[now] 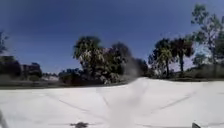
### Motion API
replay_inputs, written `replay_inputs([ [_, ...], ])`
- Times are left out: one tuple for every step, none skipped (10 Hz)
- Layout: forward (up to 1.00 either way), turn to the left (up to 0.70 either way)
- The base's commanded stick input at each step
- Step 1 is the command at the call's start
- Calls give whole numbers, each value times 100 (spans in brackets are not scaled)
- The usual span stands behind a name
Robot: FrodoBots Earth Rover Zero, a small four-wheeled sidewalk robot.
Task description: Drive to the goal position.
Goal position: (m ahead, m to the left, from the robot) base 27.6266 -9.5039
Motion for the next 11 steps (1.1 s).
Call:
replay_inputs([
  [70,-14],
  [70,-14],
  [70,-14],
  [70,-14],
  [70,-14],
  [70,-14],
  [70,-14],
  [70,-14],
  [70,-14],
  [70,-14],
  [70,-14],
])
